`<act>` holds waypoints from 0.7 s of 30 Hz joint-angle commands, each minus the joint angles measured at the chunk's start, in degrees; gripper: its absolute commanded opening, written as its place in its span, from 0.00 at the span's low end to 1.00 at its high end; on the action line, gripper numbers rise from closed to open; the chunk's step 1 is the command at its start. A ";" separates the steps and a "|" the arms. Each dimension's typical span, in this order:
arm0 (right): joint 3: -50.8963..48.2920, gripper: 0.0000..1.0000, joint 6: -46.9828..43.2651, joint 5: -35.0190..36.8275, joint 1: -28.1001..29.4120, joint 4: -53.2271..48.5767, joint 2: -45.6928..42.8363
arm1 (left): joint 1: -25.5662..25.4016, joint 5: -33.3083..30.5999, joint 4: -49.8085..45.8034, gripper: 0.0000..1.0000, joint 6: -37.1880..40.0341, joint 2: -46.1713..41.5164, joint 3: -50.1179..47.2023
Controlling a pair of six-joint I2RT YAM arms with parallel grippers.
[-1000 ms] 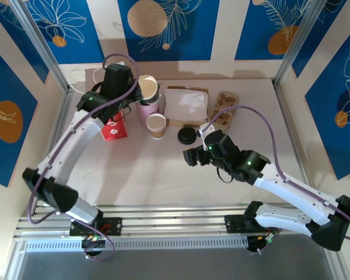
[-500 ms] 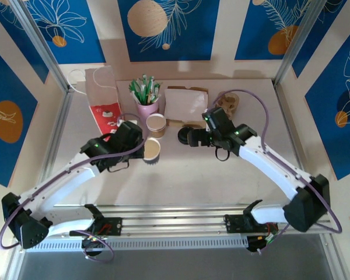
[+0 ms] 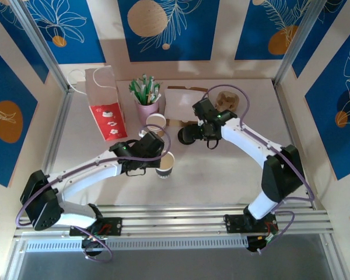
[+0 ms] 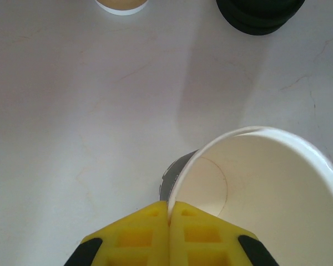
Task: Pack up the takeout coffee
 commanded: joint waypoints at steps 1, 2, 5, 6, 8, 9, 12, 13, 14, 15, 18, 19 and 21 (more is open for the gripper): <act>3.65 0.95 -1.80 -1.25 -0.18 -1.66 4.04 | -0.64 0.88 2.40 0.00 -1.29 1.01 -1.51; 4.36 0.95 -1.92 -1.26 -0.20 -1.75 5.30 | -0.63 0.88 2.86 0.02 -1.45 1.12 -1.96; 6.65 0.93 -2.30 -1.15 -0.13 -2.29 8.68 | -0.77 0.90 4.10 0.11 -1.64 1.30 -3.10; 7.30 0.93 -2.44 -1.04 -0.09 -2.47 9.63 | -0.71 0.89 4.15 0.15 -1.65 1.38 -3.22; 8.80 0.92 -3.00 -0.48 0.17 -2.60 11.51 | -0.71 0.64 3.82 0.21 -1.35 1.31 -3.14; 9.36 0.91 -3.34 -0.45 0.34 -2.68 12.24 | -0.72 0.34 3.47 0.25 -1.06 1.01 -2.93; 11.64 0.90 -4.36 0.90 1.28 -3.32 14.65 | -0.63 -1.46 1.76 0.44 0.35 -0.56 -1.64; 12.40 0.90 -4.92 1.51 1.69 -3.51 15.48 | -0.64 -2.74 0.34 0.55 1.07 -1.32 -0.56; 13.25 0.90 -5.24 2.09 1.95 -3.55 16.16 | -0.64 -4.36 -1.08 0.62 1.98 -2.24 0.58; 13.93 0.90 -5.50 2.44 2.17 -3.69 16.89 | -0.70 -5.96 -2.09 0.70 2.85 -3.24 1.45; 16.08 0.90 -6.09 2.65 2.20 -4.18 19.03 | -0.31 -11.18 -4.20 1.00 6.16 -7.52 3.35; 16.76 0.90 -6.23 3.01 2.22 -4.57 19.88 | -0.06 -12.81 -4.64 1.00 7.67 -9.28 3.76; 17.98 0.90 -6.66 3.77 2.28 -5.21 21.03 | 0.46 -16.53 -5.59 1.00 10.02 -12.85 4.07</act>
